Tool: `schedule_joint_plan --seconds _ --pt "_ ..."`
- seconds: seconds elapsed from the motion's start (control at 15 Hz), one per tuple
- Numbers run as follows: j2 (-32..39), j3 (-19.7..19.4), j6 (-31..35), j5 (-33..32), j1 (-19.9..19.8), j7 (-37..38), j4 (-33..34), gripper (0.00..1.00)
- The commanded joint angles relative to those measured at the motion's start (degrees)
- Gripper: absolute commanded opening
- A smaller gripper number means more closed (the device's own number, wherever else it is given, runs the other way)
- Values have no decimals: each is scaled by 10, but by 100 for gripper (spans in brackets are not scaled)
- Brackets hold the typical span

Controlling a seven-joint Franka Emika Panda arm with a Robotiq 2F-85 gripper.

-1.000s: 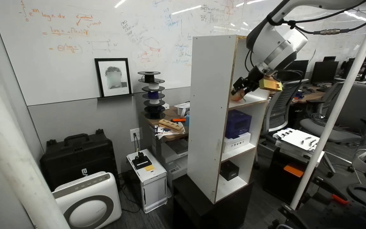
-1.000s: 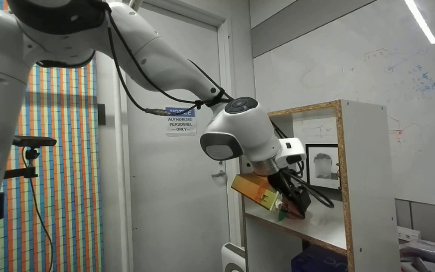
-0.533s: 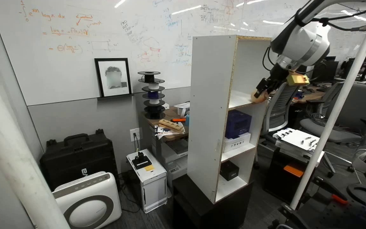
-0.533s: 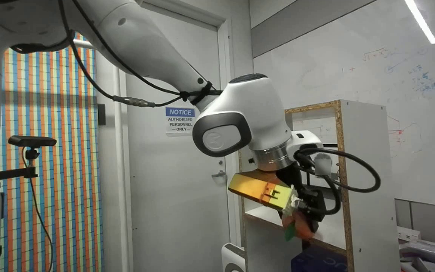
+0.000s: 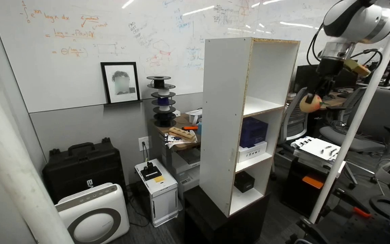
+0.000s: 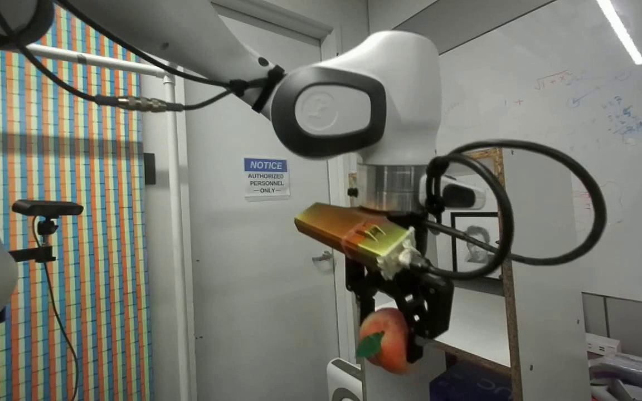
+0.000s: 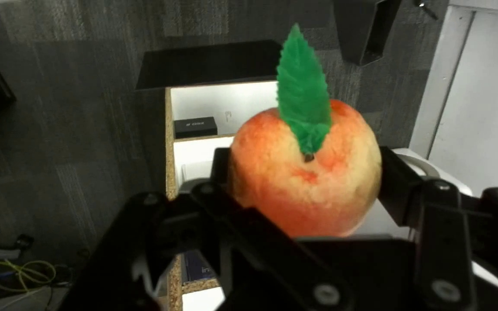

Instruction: Put the pear on top of the cabinet

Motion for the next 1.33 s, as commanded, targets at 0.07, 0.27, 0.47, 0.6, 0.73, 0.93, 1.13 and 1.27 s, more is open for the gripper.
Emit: schedule_joint_plan --seconds 0.07,0.27,0.47,0.6,0.73,0.93,1.13,1.27 --pt "-83 26 -189 77 -36 68 87 53" --pt "-100 30 -237 144 -38 145 167 53" --pt "-83 42 -223 220 -28 225 258 53" --pt "-56 61 -182 263 -23 283 314 53" --pt "-21 85 -114 287 -19 331 363 53" --pt "57 125 -48 235 -18 393 438 53" --pt "124 153 -37 144 -19 454 471 53" --pt "161 161 -64 89 -18 485 489 53"
